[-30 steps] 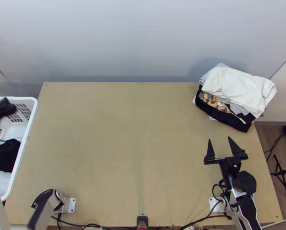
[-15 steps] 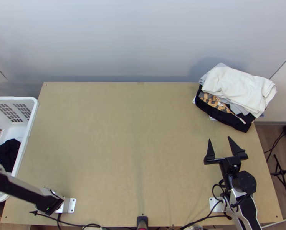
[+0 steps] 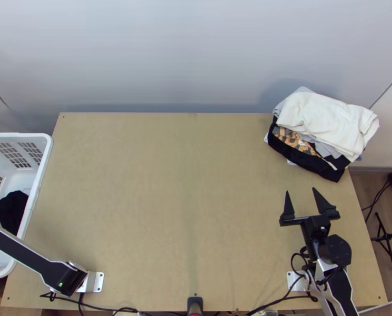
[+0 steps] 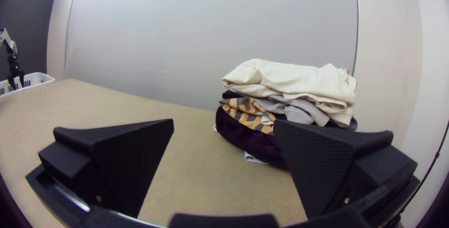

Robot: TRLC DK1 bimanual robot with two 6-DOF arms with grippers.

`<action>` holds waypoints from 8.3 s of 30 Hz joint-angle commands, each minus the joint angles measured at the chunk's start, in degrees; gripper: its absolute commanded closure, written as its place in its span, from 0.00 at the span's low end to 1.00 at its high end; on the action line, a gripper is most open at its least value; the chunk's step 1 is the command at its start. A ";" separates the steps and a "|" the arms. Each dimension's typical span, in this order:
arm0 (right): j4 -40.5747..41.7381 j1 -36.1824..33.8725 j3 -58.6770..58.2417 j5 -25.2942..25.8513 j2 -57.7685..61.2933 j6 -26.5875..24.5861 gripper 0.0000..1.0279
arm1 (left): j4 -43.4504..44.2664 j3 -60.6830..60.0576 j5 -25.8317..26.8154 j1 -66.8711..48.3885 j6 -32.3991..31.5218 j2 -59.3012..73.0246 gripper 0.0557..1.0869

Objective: Fold the t-shirt

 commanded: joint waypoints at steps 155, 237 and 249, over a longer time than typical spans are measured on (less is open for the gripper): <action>-0.57 5.19 0.01 -0.79 0.27 10.04 0.03 | -11.49 -75.78 -7.35 -52.95 -11.62 -92.74 0.04; -43.82 7.48 64.96 -16.87 81.84 43.35 0.97 | 4.42 -67.87 -4.37 -61.12 -19.00 -71.64 0.04; -35.03 -4.74 49.85 -0.88 75.42 40.89 0.97 | 4.77 -64.97 -4.37 -63.76 -19.09 -68.04 0.04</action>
